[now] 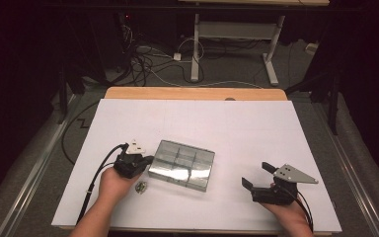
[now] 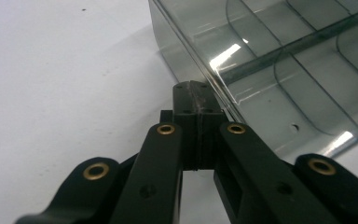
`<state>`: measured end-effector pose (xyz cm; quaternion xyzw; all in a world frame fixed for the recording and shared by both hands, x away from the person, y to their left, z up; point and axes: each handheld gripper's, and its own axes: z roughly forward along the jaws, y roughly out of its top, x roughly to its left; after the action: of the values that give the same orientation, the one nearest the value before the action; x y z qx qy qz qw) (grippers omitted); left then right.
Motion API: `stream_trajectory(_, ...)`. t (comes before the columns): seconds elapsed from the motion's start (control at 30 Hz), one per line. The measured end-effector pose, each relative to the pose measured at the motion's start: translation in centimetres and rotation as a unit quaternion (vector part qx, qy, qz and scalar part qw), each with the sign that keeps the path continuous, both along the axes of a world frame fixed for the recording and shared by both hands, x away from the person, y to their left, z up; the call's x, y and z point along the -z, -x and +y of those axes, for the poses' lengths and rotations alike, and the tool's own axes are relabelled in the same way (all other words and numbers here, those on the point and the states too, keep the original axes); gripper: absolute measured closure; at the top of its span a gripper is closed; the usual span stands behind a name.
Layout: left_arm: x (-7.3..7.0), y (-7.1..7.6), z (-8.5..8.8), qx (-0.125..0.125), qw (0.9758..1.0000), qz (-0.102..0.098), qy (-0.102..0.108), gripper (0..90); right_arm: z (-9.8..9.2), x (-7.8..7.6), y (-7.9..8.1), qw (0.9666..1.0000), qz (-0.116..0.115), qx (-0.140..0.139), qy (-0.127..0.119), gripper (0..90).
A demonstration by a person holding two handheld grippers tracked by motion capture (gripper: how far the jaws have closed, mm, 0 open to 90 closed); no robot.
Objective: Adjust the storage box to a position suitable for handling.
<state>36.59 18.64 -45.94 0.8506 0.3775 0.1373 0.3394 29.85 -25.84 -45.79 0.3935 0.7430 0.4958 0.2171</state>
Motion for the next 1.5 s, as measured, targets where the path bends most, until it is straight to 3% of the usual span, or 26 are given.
stream_trajectory(0.33,-0.2,2.7,-2.0,0.026,0.9996,0.010,0.001,87.6,0.2,-0.1,0.0,0.9999,0.005,-0.008,-0.002,18.8)
stream_trajectory(0.47,-0.1,3.7,-2.6,0.035,0.9992,0.017,0.009,87.6,0.3,0.0,0.0,0.9998,0.011,-0.015,-0.006,32.4)
stream_trajectory(0.5,-0.2,3.9,-2.8,0.038,0.9991,0.018,0.012,87.6,0.3,0.0,0.0,0.9998,0.011,-0.015,-0.006,32.4)
stream_trajectory(0.53,-0.2,4.2,-2.9,0.039,0.9989,0.020,0.015,87.6,0.3,0.0,-0.2,0.9997,0.017,-0.015,-0.013,43.4)
stream_trajectory(0.63,-0.1,5.0,-3.5,0.056,0.9976,0.025,0.031,87.6,0.4,-0.1,-0.4,0.9996,0.016,-0.018,-0.018,55.9)
stream_trajectory(0.67,-0.1,5.0,-3.5,0.056,0.9976,0.025,0.031,87.6,0.4,-0.1,-0.4,0.9996,0.016,-0.018,-0.018,55.9)
stream_trajectory(0.7,0.1,5.4,-3.8,0.064,0.9964,0.034,0.043,87.6,0.6,-0.2,-0.5,0.9993,0.020,-0.021,-0.024,64.0)
stream_trajectory(0.73,0.1,5.4,-3.8,0.064,0.9964,0.034,0.043,87.6,0.6,-0.2,-0.5,0.9993,0.020,-0.021,-0.024,64.0)
stream_trajectory(0.77,0.2,5.7,-4.1,0.071,0.9957,0.038,0.046,87.6,1.0,-0.3,-0.6,0.9993,0.024,-0.020,-0.022,70.7)
stream_trajectory(0.8,0.5,6.4,-4.9,0.066,0.9942,0.050,0.068,87.6,1.1,-0.3,-0.6,0.9992,0.024,-0.023,-0.022,74.8)
stream_trajectory(0.83,0.6,6.5,-5.1,0.082,0.9937,0.047,0.060,87.6,1.3,-0.3,-0.7,0.9994,0.021,-0.022,-0.016,81.0)
stream_trajectory(0.87,0.6,6.5,-5.1,0.082,0.9937,0.047,0.060,87.6,1.5,-0.4,-0.6,0.9997,0.017,-0.016,-0.009,87.4)
stream_trajectory(0.9,0.7,6.8,-5.2,0.102,0.9927,0.044,0.047,87.6,1.7,-0.5,-0.6,0.9998,0.017,-0.012,-0.003,90.0)
stream_trajectory(0.97,0.6,6.9,-5.0,0.102,0.9925,0.041,0.052,87.6,2.1,-0.5,-0.7,0.9997,0.025,0.001,0.006,90.0)
stream_trajectory(1.03,0.3,7.1,-4.1,0.079,0.9937,0.031,0.073,87.6,2.3,-0.2,-0.9,0.9991,0.036,0.014,0.019,90.0)
stream_trajectory(1.07,0.3,7.1,-4.1,0.079,0.9937,0.031,0.073,87.5,2.4,0.1,-1.1,0.9986,0.042,0.018,0.025,90.0)
stream_trajectory(1.1,0.3,7.4,-3.9,0.055,0.9926,0.035,0.102,87.5,2.4,0.1,-1.1,0.9986,0.042,0.018,0.025,90.0)
stream_trajectory(1.13,0.4,7.5,-3.3,0.041,0.9916,0.035,0.117,87.5,2.6,0.6,-1.4,0.9973,0.061,0.024,0.033,90.0)
stream_trajectory(1.17,0.4,7.7,-2.8,0.029,0.9901,0.041,0.131,87.5,2.6,0.6,-1.4,0.9973,0.061,0.024,0.033,90.0)
stream_trajectory(1.23,0.4,7.5,-1.4,0.038,0.9923,0.034,0.113,87.5,3.1,1.1,-1.6,0.9956,0.078,0.016,0.048,90.0)
stream_trajectory(1.3,0.3,7.1,-0.2,0.040,0.9948,0.023,0.091,87.5,3.2,1.3,-1.6,0.9953,0.080,0.008,0.053,90.0)
stream_trajectory(1.4,0.4,6.9,0.3,0.021,0.9942,0.020,0.103,87.5,3.7,1.2,-1.3,0.9948,0.081,0.000,0.062,90.0)
stream_trajectory(1.5,0.5,6.7,0.3,0.014,0.9948,0.015,0.100,87.5,3.9,1.3,-1.3,0.9949,0.081,-0.010,0.058,90.0)
